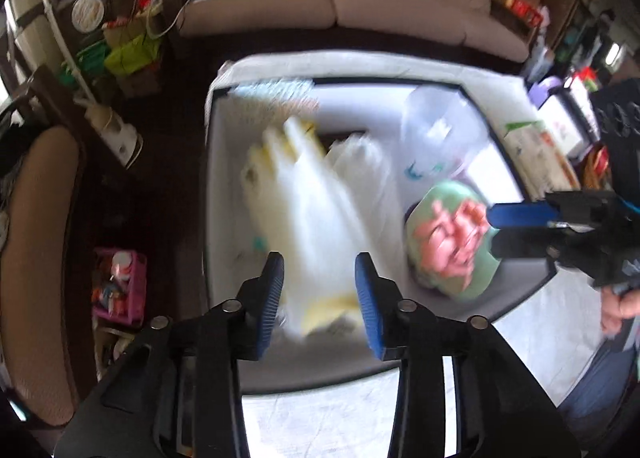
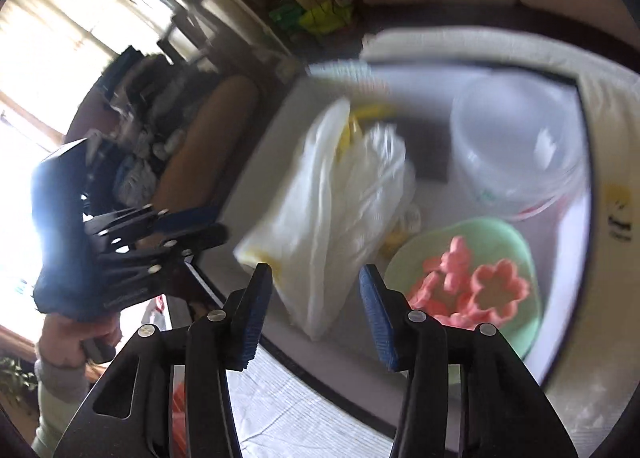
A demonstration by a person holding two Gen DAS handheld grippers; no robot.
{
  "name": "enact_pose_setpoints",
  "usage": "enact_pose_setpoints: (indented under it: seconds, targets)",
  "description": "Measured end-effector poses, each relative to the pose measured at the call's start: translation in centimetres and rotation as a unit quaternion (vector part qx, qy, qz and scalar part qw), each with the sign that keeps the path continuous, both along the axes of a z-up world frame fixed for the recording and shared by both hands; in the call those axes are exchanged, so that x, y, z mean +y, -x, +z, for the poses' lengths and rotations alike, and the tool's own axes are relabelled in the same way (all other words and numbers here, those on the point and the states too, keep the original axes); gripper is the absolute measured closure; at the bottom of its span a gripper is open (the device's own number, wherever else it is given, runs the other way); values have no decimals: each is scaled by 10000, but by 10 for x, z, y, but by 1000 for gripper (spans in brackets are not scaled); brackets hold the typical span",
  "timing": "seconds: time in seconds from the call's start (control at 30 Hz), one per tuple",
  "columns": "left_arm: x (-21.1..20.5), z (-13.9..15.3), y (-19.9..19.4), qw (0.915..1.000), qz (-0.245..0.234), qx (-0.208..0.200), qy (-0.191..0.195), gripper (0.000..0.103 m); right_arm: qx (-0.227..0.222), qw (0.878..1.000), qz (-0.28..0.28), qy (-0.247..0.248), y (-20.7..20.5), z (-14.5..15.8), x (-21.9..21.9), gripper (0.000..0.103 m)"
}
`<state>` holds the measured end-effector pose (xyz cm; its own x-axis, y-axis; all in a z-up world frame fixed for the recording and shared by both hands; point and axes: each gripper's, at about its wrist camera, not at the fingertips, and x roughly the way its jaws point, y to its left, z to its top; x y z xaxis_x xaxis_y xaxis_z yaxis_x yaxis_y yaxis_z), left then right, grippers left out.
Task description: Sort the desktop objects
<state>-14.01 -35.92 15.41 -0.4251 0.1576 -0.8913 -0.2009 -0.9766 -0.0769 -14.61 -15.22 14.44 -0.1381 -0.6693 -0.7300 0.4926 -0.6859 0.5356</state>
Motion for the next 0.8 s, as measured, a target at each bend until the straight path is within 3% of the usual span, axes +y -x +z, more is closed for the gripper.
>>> enact_pose_setpoints:
  seconds: [0.1, 0.2, 0.23, 0.33, 0.47, 0.5, 0.67, 0.8]
  targets:
    - [19, -40, 22, 9958, -228, -542, 701, 68, 179, 9997, -118, 154, -12, 15, 23, 45]
    - [26, -90, 31, 9813, -126, -1159, 1532, 66, 324, 9993, -156, 118, -24, 28, 43, 42]
    - [25, -91, 31, 9817, -85, -1140, 1520, 67, 386, 9991, -143, 80, -28, 33, 46, 42]
    - [22, -67, 22, 9885, 81, -735, 1323, 63, 697, 9974, -157, -109, -35, 48, 70, 41]
    - [38, -10, -3, 9967, 40, 58, 809, 32, 1060, 9932, -369, -314, -41, 61, 118, 26]
    - [48, 4, -11, 9974, -27, 224, 680, 31, 1070, 9927, -468, -301, -41, 62, 130, 22]
    - [115, 47, -56, 9959, -528, 731, 2, 27, 1046, 9878, -1111, -300, -37, 55, 200, 21]
    - [184, 45, -90, 9901, -1000, 789, -586, 26, 901, 9851, -1375, -512, -43, 32, 240, 21]
